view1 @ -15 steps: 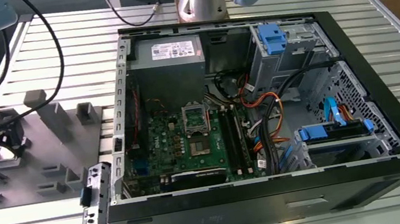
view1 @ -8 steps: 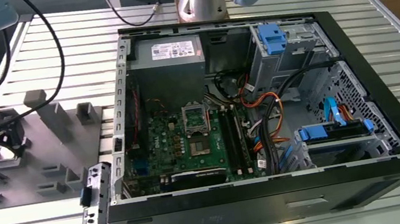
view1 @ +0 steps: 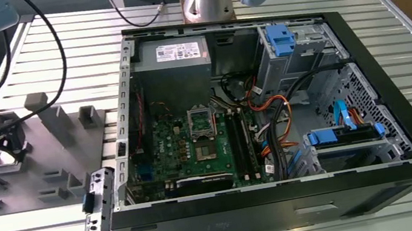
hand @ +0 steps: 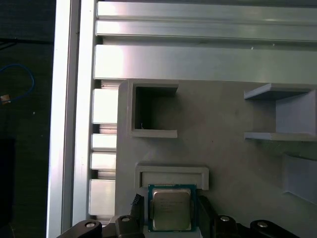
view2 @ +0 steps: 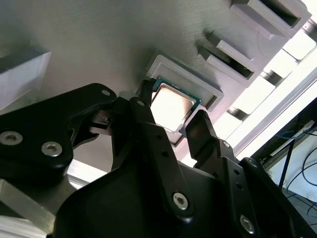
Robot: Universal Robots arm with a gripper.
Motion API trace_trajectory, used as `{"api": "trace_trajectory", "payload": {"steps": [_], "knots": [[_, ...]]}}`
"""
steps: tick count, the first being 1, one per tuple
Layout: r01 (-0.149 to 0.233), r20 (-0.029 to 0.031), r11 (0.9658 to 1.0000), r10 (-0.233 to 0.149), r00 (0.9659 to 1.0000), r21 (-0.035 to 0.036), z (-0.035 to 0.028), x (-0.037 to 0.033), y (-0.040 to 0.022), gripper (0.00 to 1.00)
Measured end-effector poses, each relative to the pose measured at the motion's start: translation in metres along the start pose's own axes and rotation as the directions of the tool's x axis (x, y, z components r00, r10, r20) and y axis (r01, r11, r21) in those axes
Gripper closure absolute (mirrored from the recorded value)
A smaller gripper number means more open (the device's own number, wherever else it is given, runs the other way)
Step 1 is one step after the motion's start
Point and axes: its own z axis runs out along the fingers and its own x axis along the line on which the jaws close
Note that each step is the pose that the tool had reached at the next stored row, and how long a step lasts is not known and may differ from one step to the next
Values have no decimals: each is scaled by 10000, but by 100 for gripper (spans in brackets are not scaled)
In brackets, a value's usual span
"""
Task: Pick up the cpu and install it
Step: 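Pick up the cpu and move it towards the insertion slot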
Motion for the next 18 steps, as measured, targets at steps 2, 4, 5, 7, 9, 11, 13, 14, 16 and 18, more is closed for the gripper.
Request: {"api": "trace_trajectory", "payload": {"steps": [2, 4, 5, 7, 9, 11, 13, 14, 16, 18], "knots": [[2, 0, 10000, -2, 10000, 0, 0, 0, 0, 45], [32, -1, 10000, -32, 10000, 0, 0, 0, 0, 45], [62, -2, 10000, -62, 10000, 0, 0, 0, 0, 45], [141, -3, 9999, -141, 9999, -1, 0, 0, 0, 45], [179, -4, 9998, -179, 9998, -2, 0, 0, 0, 45], [184, -4, 9998, -184, 9998, -2, 0, 0, 0, 45], [184, -4, 9998, -184, 9998, -2, -2, 0, 2, 45], [184, -4, 9998, -184, 9998, -2, -2, 0, 2, 45], [184, -3, 9998, -184, 9998, -3, -2, 1, 2, 45], [184, -4, 9998, -184, 9998, -2, -3, 0, 2, 45]]}}
